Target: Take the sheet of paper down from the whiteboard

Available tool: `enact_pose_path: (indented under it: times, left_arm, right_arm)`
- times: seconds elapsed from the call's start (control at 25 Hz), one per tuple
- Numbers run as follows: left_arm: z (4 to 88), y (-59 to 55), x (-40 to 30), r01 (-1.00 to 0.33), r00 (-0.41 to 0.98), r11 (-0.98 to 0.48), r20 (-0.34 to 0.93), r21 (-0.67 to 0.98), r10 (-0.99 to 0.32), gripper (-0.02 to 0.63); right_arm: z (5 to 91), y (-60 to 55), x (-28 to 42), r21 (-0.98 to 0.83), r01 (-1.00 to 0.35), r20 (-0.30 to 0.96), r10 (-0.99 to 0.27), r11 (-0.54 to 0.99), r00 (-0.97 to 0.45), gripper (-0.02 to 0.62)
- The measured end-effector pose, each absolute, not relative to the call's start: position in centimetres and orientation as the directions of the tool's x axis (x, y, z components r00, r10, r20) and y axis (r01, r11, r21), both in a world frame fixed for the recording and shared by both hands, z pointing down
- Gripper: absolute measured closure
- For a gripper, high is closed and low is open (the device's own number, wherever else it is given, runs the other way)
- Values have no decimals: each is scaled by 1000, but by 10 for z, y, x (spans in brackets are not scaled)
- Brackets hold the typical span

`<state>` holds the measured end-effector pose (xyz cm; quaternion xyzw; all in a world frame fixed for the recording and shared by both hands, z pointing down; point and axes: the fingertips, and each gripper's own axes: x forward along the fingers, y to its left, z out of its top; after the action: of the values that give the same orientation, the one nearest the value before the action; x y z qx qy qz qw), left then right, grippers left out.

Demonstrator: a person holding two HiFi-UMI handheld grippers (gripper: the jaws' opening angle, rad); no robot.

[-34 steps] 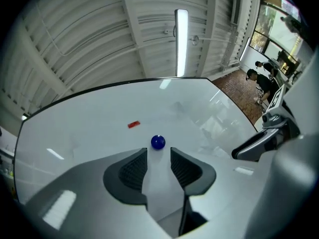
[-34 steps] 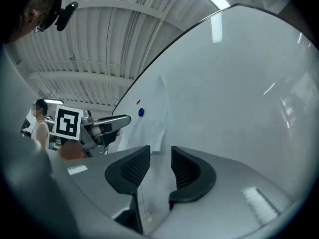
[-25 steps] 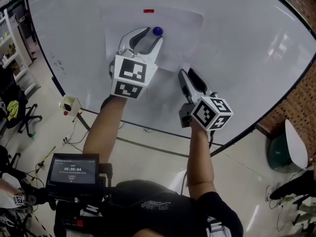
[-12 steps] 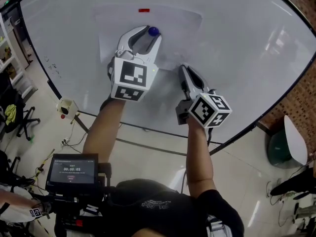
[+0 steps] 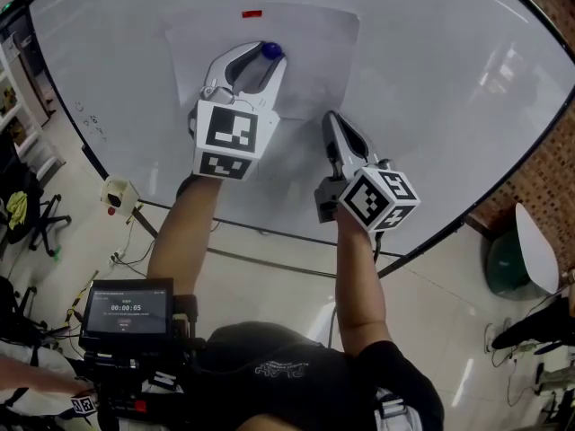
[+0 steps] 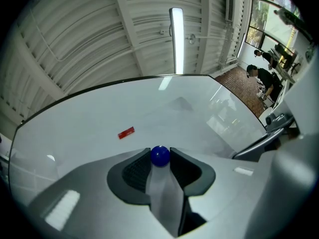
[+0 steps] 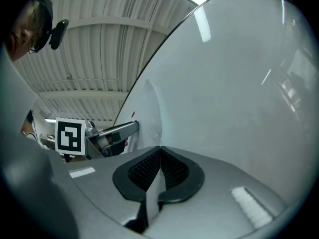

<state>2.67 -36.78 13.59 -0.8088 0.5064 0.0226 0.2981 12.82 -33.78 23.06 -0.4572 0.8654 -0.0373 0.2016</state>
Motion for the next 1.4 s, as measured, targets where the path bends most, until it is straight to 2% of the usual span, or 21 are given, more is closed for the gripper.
enact_pose_path:
  times: [0.36, 0.56, 0.84, 1.12, 1.4]
  left_arm:
    - [145, -371, 14, -846, 485, -342, -322, -409, -813, 483]
    - [159, -349, -10, -878, 440, -322, -333, -355, -834, 483]
    - [221, -342, -41, -911, 400, -347, -282, -222, -872, 483]
    - [275, -317, -113, -907, 420, -403, -221, -119, -880, 483]
    - [340, -307, -87, -887, 462, -457, -133, -66, -877, 483]
  right_arm:
    - [230, -337, 125, -237, -776, -325, -801, 584, -503, 583]
    - [233, -320, 133, -179, -832, -318, -831, 525, -456, 583]
    - [277, -315, 154, -93, -925, -233, -912, 367, -338, 583]
    - [325, -284, 98, -7, -975, -123, -968, 224, -221, 583]
    - [367, -259, 105, 41, -986, -54, -985, 164, -166, 583]
